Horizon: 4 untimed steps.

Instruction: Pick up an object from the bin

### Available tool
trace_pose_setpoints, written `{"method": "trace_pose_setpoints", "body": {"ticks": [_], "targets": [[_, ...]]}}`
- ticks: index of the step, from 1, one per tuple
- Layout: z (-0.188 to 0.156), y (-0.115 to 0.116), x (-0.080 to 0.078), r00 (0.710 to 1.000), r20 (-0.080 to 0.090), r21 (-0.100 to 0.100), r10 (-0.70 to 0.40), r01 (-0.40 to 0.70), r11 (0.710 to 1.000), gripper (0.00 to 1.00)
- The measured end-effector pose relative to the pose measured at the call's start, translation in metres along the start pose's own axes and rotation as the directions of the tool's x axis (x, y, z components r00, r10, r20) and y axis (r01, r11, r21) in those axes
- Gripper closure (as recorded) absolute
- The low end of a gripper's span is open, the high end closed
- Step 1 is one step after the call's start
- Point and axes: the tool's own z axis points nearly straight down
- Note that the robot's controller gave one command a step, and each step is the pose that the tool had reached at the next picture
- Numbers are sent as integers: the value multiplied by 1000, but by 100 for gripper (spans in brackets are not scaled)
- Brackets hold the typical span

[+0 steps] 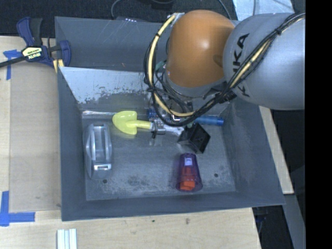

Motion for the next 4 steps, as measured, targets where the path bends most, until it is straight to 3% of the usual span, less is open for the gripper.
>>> {"method": "trace_pose_setpoints", "body": {"ticks": [1,2,3,4], "targets": [[-5,-1,-2,1000,8,-1,3,-3,1000,0],[68,-15,-24,998,10,-2,60,-60,998,0],[84,-21,-37,986,5,-2,167,-167,986,0],[78,-33,-47,982,15,-5,188,-188,982,0]]}}
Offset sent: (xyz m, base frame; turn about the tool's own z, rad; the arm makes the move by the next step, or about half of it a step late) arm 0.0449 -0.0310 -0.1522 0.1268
